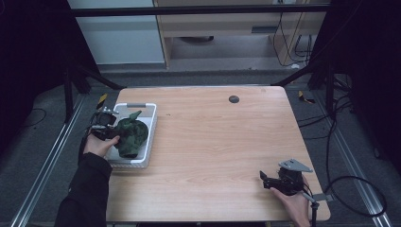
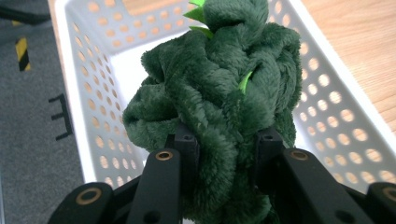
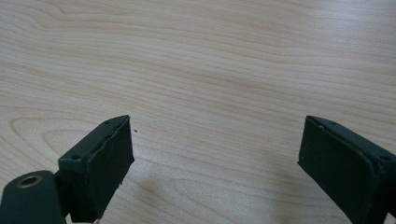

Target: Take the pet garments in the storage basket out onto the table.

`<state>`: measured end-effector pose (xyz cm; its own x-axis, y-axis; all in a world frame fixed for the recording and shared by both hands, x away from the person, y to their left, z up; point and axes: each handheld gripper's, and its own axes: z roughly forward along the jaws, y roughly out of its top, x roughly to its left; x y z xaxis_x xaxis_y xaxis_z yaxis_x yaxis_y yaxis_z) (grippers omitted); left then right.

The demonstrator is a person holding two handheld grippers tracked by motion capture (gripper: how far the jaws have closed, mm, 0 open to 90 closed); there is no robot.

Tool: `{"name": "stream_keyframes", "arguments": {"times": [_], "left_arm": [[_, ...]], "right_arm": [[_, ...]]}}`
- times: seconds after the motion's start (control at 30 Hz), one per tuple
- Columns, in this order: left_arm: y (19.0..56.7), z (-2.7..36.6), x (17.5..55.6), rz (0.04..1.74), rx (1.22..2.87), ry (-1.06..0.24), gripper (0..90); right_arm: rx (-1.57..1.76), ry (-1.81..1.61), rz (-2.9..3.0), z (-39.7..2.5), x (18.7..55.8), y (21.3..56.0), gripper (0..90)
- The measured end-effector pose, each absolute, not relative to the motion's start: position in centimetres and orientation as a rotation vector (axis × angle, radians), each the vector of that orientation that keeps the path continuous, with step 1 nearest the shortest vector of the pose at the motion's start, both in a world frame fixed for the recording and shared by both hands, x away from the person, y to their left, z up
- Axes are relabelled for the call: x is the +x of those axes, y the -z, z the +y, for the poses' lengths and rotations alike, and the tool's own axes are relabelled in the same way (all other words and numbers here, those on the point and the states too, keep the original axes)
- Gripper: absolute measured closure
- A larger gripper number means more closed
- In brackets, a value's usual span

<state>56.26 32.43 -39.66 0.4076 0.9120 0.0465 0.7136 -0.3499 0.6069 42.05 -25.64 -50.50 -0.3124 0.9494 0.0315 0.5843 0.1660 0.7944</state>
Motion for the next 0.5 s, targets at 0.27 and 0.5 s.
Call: {"name": "stream_keyframes", "arguments": {"times": [0.27,0.5], "left_arm": [[37.1,32.3,55.0,1.319,2.160,-0.582,69.4],[35.2,32.5,54.3,1.284,2.157,-0.620,69.4]], "right_arm": [[1.444,-1.003,1.964,-25.7,42.0,50.5,10.1],[1.447,-1.004,1.963,-25.6,42.0,50.5,10.1]]}}
